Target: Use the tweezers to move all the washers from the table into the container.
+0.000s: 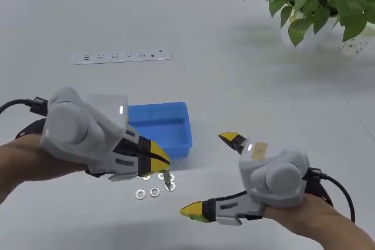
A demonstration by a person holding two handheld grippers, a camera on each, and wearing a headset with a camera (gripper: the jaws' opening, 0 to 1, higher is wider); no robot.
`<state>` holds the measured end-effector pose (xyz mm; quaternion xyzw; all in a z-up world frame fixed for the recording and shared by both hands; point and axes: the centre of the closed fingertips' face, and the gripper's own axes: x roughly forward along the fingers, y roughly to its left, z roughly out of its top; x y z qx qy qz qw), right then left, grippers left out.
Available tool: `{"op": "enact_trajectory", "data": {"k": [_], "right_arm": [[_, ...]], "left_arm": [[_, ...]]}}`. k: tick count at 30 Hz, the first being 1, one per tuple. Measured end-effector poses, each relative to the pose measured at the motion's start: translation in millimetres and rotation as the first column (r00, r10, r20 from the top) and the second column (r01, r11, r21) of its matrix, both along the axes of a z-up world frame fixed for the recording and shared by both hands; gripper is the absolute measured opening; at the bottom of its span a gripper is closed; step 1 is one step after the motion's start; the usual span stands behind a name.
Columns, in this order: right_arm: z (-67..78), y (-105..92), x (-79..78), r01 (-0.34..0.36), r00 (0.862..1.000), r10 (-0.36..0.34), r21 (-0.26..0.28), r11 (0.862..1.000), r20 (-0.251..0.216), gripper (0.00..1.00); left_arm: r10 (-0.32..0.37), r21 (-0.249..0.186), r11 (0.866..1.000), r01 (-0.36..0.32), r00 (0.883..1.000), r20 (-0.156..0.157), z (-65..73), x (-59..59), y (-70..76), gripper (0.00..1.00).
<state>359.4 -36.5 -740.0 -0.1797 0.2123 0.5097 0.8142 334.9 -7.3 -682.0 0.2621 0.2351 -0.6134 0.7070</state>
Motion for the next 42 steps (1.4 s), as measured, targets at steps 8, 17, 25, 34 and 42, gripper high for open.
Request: {"op": "enact_trajectory", "data": {"k": [8, 17, 25, 34, 42], "right_arm": [[-1.8, -2.1, -1.7, 0.0, 1.0, 0.0, -0.007, 1.0, -0.004, 1.0], [-2.3, -0.7, -3.9, -0.008, 1.0, 0.008, -0.008, 1.0, -0.005, 0.99], [-3.1, 1.3, -5.3, -0.019, 1.0, 0.019, -0.005, 1.0, -0.007, 0.98], [-3.0, 6.3, -4.2, -0.04, 0.999, 0.04, -0.001, 0.999, -0.01, 0.94], [-3.4, 15.4, -8.0, -0.093, 0.995, 0.093, 0.007, 0.996, -0.033, 0.82]], "left_arm": [[-0.003, 0.0, 1.0, 0.003, 1.0, -0.006, -3.2, 1.0, -1.1, 0.05], [-0.017, 0.0, 1.0, 0.017, 1.0, -0.002, -9.1, -0.7, -3.7, 0.05], [-0.011, -0.004, 1.0, 0.011, 1.0, -0.003, -9.7, 0.0, -2.0, 0.05], [-0.006, -0.007, 1.0, 0.006, 1.0, -0.009, -10.6, 1.0, -2.2, 0.05], [0.007, -0.011, 1.0, -0.008, 1.0, -0.015, -10.0, 1.2, -2.3, 0.05]]}}
